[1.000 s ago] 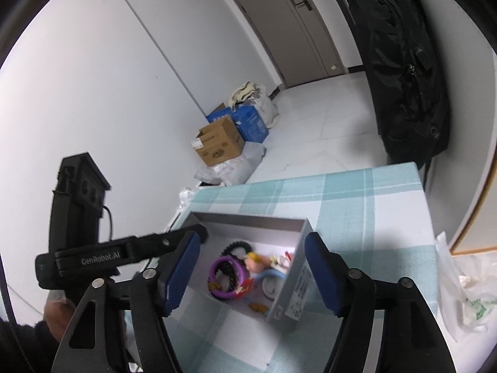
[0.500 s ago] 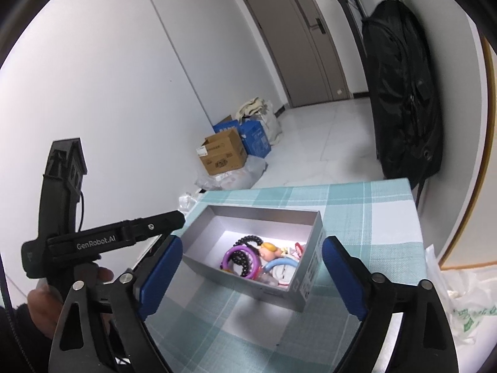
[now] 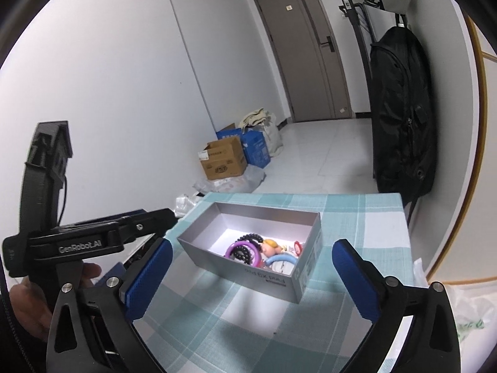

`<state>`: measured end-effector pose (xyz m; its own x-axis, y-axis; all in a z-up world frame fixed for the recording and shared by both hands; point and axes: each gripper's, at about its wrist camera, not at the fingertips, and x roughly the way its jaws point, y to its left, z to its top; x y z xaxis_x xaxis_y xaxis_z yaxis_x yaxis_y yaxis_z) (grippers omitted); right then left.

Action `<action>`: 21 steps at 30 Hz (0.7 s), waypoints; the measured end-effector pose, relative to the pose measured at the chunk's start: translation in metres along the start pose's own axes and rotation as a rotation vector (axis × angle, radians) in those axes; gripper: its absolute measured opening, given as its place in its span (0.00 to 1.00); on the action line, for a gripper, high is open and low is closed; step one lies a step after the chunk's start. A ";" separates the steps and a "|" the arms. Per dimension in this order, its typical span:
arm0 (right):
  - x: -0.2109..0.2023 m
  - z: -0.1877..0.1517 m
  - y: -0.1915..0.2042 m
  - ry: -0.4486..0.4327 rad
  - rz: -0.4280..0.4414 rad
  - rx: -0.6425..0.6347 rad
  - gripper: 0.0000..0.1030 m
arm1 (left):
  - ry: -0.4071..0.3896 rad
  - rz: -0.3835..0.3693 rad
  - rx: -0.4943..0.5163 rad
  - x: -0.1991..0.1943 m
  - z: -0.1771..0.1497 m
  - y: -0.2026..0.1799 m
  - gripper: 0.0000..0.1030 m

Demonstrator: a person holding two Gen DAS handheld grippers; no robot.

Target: Organize jewelry

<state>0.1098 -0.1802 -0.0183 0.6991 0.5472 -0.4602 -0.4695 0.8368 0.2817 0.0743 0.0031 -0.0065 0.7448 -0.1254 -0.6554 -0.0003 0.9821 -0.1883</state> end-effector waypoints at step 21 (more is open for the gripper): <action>-0.009 -0.005 -0.006 -0.023 -0.012 0.046 1.00 | -0.028 0.001 0.043 -0.013 -0.007 -0.017 0.73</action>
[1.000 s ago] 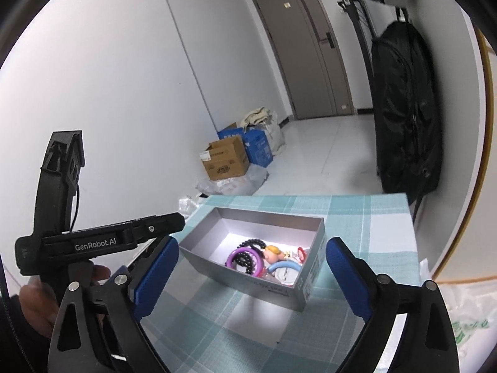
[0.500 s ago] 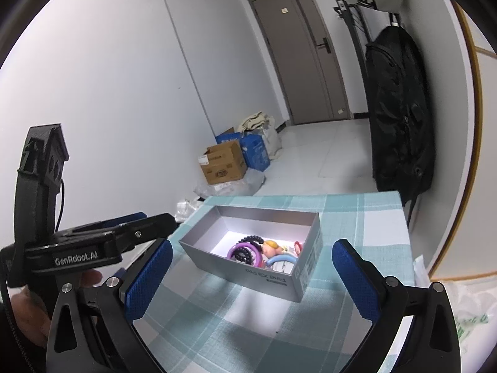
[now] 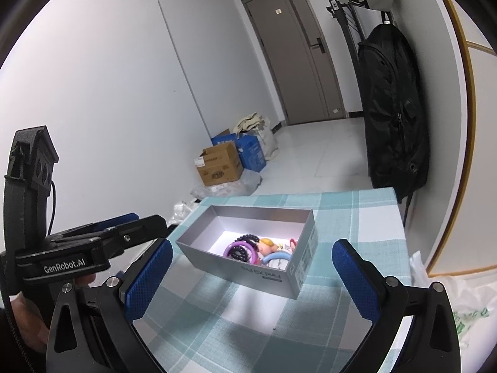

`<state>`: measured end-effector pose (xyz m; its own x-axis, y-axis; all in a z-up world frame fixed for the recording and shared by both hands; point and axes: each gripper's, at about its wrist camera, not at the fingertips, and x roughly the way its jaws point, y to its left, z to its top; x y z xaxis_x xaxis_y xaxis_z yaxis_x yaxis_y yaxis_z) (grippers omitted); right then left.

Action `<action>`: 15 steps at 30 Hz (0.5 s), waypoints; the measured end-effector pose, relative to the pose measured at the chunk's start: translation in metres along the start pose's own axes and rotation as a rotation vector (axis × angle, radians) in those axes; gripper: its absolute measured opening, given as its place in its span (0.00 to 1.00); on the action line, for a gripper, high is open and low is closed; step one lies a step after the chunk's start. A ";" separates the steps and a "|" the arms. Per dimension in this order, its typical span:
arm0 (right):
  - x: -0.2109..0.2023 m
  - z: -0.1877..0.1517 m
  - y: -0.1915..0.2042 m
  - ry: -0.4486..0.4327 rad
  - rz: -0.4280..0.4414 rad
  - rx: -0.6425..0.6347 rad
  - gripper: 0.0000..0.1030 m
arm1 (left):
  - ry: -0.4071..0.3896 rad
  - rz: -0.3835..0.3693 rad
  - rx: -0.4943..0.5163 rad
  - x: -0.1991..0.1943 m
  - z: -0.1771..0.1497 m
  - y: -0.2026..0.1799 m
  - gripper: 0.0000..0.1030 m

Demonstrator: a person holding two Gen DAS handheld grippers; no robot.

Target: Organize jewelry

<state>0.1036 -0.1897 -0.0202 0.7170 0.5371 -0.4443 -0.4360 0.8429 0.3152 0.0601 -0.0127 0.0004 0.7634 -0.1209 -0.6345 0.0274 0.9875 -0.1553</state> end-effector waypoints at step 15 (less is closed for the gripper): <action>0.001 -0.001 0.001 0.006 0.002 -0.001 1.00 | 0.014 0.019 -0.034 0.003 -0.001 0.006 0.73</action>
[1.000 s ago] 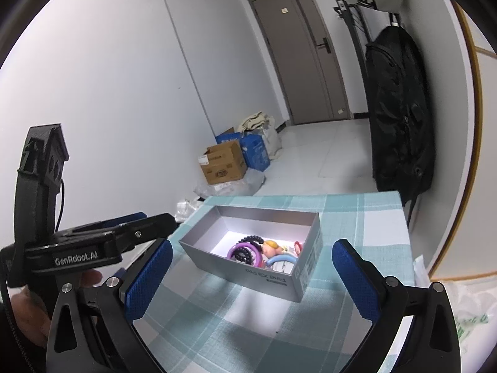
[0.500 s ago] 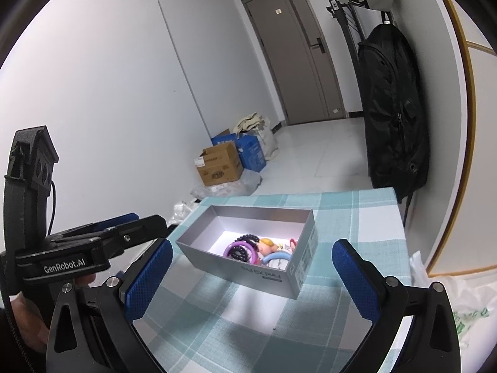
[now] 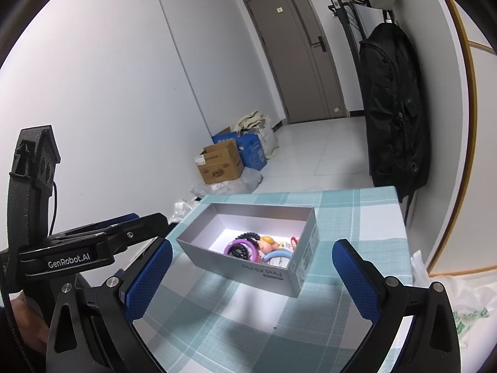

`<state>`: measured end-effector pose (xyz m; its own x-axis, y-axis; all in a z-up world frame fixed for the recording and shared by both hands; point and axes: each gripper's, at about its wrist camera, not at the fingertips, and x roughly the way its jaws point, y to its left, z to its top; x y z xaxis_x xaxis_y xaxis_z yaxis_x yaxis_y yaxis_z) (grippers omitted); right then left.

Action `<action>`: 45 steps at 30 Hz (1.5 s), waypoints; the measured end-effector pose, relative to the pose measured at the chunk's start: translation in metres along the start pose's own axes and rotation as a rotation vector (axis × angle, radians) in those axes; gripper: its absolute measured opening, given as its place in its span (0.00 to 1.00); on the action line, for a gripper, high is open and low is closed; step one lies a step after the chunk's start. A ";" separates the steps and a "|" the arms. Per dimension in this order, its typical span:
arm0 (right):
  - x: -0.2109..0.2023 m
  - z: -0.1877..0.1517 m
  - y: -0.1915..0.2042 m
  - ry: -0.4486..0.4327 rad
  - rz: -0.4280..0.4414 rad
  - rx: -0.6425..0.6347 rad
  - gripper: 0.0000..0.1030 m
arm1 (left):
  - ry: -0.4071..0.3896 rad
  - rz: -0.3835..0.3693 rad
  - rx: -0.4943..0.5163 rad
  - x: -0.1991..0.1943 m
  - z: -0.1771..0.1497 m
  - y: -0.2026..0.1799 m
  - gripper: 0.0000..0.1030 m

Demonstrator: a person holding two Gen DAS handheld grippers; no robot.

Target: Organize jewelry

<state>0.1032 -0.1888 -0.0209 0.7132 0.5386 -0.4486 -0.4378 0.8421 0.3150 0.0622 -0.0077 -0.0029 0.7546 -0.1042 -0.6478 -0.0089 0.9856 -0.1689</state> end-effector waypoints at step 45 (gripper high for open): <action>0.002 -0.003 0.005 0.009 0.014 -0.009 1.00 | 0.020 0.001 -0.018 0.004 0.000 0.002 0.73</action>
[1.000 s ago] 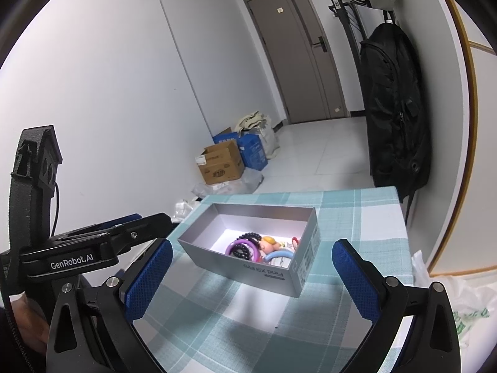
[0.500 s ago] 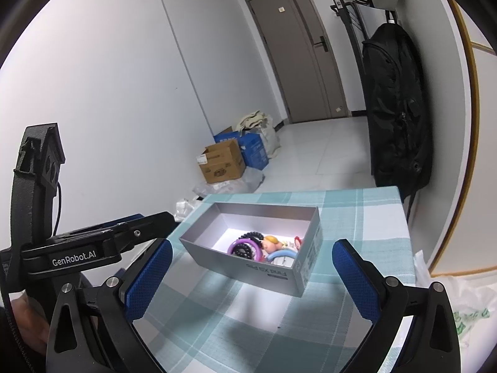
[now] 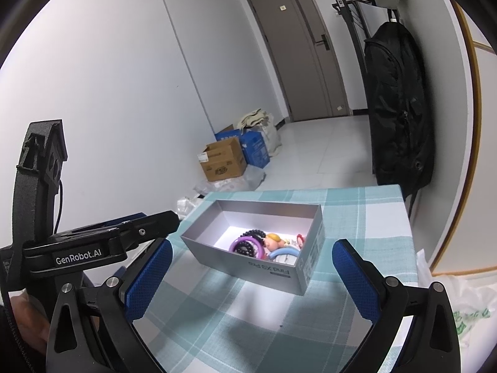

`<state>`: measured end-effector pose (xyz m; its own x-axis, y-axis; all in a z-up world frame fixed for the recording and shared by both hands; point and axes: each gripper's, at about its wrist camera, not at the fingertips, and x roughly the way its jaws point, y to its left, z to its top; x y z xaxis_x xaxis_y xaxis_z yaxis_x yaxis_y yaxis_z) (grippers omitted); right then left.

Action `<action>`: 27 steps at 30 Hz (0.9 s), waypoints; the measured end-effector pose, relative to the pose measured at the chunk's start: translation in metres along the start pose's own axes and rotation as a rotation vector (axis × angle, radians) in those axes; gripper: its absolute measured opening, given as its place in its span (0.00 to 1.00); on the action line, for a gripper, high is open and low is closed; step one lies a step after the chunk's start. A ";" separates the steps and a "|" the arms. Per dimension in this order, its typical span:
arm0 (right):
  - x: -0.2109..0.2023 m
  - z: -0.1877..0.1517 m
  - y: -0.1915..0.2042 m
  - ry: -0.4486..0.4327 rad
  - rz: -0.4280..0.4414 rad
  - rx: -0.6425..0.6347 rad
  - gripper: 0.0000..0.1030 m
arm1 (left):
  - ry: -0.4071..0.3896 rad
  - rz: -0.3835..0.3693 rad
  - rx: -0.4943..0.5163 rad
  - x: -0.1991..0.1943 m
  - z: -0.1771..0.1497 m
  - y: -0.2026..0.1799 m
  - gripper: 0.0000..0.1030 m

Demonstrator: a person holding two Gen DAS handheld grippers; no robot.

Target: Organize jewelry

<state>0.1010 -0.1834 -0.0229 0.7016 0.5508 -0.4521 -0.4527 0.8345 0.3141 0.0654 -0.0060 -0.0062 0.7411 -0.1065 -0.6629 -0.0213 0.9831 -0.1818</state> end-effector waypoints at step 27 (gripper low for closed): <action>0.000 0.000 0.000 0.001 0.003 0.001 1.00 | -0.076 -0.015 -0.014 -0.014 0.002 0.006 0.73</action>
